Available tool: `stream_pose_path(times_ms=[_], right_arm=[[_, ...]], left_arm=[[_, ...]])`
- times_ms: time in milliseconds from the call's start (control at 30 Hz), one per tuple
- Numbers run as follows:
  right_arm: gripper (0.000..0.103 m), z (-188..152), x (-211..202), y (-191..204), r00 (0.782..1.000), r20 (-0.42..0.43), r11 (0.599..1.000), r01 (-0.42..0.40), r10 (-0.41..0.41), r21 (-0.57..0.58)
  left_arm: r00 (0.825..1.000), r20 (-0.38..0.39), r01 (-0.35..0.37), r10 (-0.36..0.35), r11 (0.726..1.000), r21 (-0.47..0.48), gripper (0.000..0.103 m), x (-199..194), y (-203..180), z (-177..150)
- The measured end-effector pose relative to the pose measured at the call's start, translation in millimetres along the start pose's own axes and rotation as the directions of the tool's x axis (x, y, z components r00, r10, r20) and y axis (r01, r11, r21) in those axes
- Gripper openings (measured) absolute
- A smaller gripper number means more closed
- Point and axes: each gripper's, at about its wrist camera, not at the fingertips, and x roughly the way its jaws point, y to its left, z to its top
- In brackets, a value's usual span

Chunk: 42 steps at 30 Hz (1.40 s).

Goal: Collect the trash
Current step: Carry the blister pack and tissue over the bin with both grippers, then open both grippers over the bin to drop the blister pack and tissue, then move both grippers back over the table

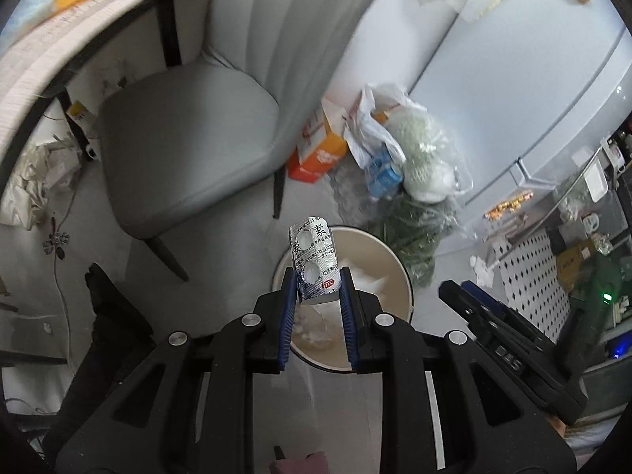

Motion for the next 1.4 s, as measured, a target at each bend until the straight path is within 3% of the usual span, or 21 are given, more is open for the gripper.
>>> stream_pose_path(times_ms=[167,200,267,300,333,400,533,633,733,800,1000,1133,1400], right_arm=[[0.047,-6.3,-23.2,-22.4,1.000,0.020,0.998,0.015,-0.016,0.059],[0.047,-7.6,-29.9,-27.5,0.999,0.029,0.997,0.017,-0.019,0.071],[0.047,-10.7,-42.6,-34.6,0.999,0.045,0.996,0.023,-0.028,0.088],[0.047,-12.5,-48.9,-38.5,0.998,0.049,0.994,0.030,-0.036,0.106],[0.047,-12.8,-52.3,-41.4,0.998,0.049,0.993,0.032,-0.038,0.116],[0.047,-12.6,-62.3,-41.9,0.997,0.059,0.992,0.039,-0.046,0.116],[0.047,-9.4,-77.6,-34.0,0.996,0.074,0.994,0.049,-0.056,0.093],[0.047,-7.4,-95.2,-22.8,0.993,0.104,0.996,0.047,-0.055,0.077],[0.055,-4.8,-110.8,-11.1,0.990,0.133,0.996,0.039,-0.049,0.075],[0.067,-2.2,-125.7,3.2,0.986,0.165,0.998,0.027,-0.037,0.064],[0.096,-0.2,-172.9,56.0,0.953,0.303,1.000,0.020,-0.021,0.008],[0.096,-2.4,-194.3,97.0,0.939,0.343,0.998,-0.003,0.023,-0.060],[0.096,-17.2,-221.3,165.1,0.921,0.378,0.985,-0.035,0.097,-0.166]], left_arm=[[0.997,-0.048,0.065,-0.064,0.998,0.016,0.022,29.5,-24.8,0.3],[0.995,-0.043,0.094,-0.094,0.995,0.012,0.026,34.8,-28.9,0.3],[0.991,-0.047,0.128,-0.127,0.992,0.018,0.038,48.7,-38.5,0.3],[0.990,-0.061,0.129,-0.128,0.991,0.014,0.056,55.1,-41.7,-0.1],[0.988,-0.072,0.138,-0.138,0.990,-0.001,0.068,59.6,-43.6,-1.5],[0.987,-0.062,0.145,-0.146,0.989,-0.010,0.073,56.4,-46.1,-2.8],[0.989,-0.007,0.146,-0.146,0.989,-0.012,0.091,25.1,-46.2,-2.6],[0.992,0.037,0.122,-0.123,0.992,0.033,0.096,-8.1,-42.8,-0.3],[0.992,0.089,0.090,-0.093,0.995,0.039,0.097,-37.7,-34.3,3.8],[0.985,0.136,0.100,-0.102,0.995,0.023,0.097,-64.5,-22.6,5.9],[0.936,0.336,0.097,-0.099,0.995,0.022,0.097,-153.8,6.4,2.2],[0.900,0.428,0.083,-0.083,0.996,0.017,0.097,-208.2,31.2,-7.5],[0.848,0.529,0.045,-0.006,0.997,-0.060,0.097,-280.1,81.8,-35.4]])
